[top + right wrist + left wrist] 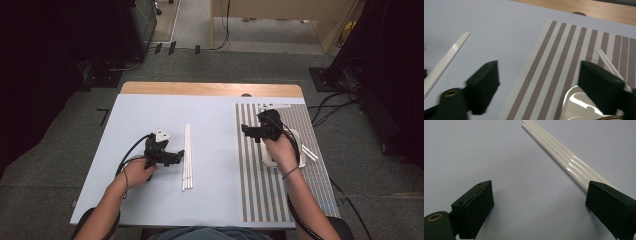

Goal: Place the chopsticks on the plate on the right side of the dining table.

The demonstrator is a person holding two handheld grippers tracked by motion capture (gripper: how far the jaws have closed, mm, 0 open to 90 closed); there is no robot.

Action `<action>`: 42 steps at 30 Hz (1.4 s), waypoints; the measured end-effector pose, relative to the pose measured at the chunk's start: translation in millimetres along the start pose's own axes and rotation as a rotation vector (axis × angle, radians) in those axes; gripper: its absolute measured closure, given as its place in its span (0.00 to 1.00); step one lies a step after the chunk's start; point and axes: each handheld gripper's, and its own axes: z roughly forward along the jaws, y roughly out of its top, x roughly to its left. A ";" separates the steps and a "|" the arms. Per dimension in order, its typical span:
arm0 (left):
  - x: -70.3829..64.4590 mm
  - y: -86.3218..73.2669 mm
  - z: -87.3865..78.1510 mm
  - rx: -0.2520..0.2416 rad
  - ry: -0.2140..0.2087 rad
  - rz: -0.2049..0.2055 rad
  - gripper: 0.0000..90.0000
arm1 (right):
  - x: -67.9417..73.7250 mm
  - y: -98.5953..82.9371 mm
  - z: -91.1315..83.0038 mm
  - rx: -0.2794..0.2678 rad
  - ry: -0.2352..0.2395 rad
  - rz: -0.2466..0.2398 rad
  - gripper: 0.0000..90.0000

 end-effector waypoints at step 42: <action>0.0 0.0 0.0 0.002 0.000 0.001 0.09 | 46.3 -23.9 80.2 -0.007 -0.176 -0.021 0.16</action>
